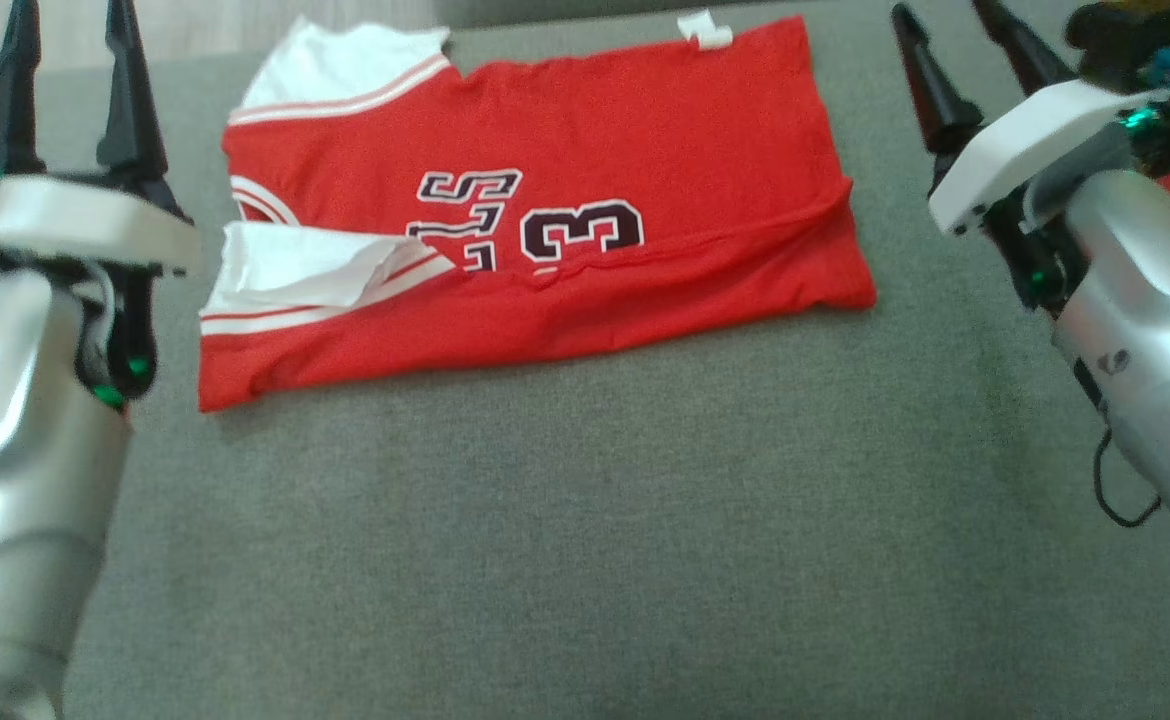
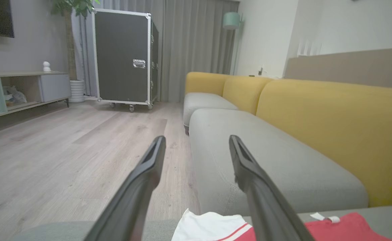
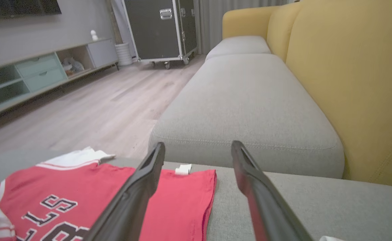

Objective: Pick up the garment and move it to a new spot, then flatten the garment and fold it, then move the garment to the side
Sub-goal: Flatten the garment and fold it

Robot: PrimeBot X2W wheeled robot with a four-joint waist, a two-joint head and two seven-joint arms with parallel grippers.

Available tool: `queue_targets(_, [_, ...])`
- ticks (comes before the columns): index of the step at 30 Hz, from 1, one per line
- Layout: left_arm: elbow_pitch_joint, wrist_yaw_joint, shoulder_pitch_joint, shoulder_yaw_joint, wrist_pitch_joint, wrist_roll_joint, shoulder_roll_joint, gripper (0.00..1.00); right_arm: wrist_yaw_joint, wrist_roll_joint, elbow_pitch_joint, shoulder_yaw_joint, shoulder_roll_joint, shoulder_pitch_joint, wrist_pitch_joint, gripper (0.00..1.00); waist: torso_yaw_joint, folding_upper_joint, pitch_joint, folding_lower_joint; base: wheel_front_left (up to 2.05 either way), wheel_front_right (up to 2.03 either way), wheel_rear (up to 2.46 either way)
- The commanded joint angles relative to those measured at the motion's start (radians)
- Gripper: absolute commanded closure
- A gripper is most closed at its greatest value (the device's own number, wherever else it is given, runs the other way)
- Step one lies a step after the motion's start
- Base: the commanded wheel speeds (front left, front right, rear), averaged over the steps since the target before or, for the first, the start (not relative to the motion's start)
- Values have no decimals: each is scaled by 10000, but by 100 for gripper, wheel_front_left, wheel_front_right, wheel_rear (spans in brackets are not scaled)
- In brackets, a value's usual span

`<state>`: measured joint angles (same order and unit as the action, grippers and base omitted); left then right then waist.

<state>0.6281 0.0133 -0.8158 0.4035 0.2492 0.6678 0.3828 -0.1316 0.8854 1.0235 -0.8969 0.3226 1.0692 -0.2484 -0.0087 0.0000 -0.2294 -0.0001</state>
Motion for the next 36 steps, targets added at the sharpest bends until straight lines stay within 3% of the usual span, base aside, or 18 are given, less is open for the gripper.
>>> queue_targets(1, [-344,-102,15,-453,76,-31,371,0,9,-112,-182,209,-103,-126,-109,0,23,0,238,1,0,0,0])
queue_targets(7, [-2936,-611,2177,-1842,121,-1195,-323,0,9,-2748,-2076,4060,-312,-1792,-130,0,41,0,763,1,0,0,0])
queue_targets(11, [-3986,-697,3741,-2379,123,-1924,-1071,0,9,-5016,-3677,6413,-1153,-3829,-131,0,70,0,1138,1,0,0,0])
queue_targets(15, [-4290,-614,4950,-2734,124,-2378,-1799,0,9,-6831,-4805,7817,-2181,-5647,-132,0,94,0,1419,1,0,0,0])
queue_targets(19, [-4106,-529,5748,-3042,125,-2787,-2287,0,9,-7737,-5477,8284,-2632,-6871,-132,0,92,0,1478,1,0,0,0])
queue_targets(22, [-3751,-414,6001,-3325,125,-3025,-2546,0,9,-7732,-5879,8337,-2714,-7289,-133,0,100,0,1342,1,0,0,0])
queue_targets(30, [-1930,-285,5166,-3192,-489,-3261,-2233,0,9,-7396,-6252,7936,-2721,-7012,-133,0,-76,0,794,1,0,0,0])
queue_targets(36, [-450,-646,4203,-3188,-1443,-3346,-1973,0,9,-7258,-6407,7740,-2722,-6780,-133,0,-256,0,286,1,0,0,0])
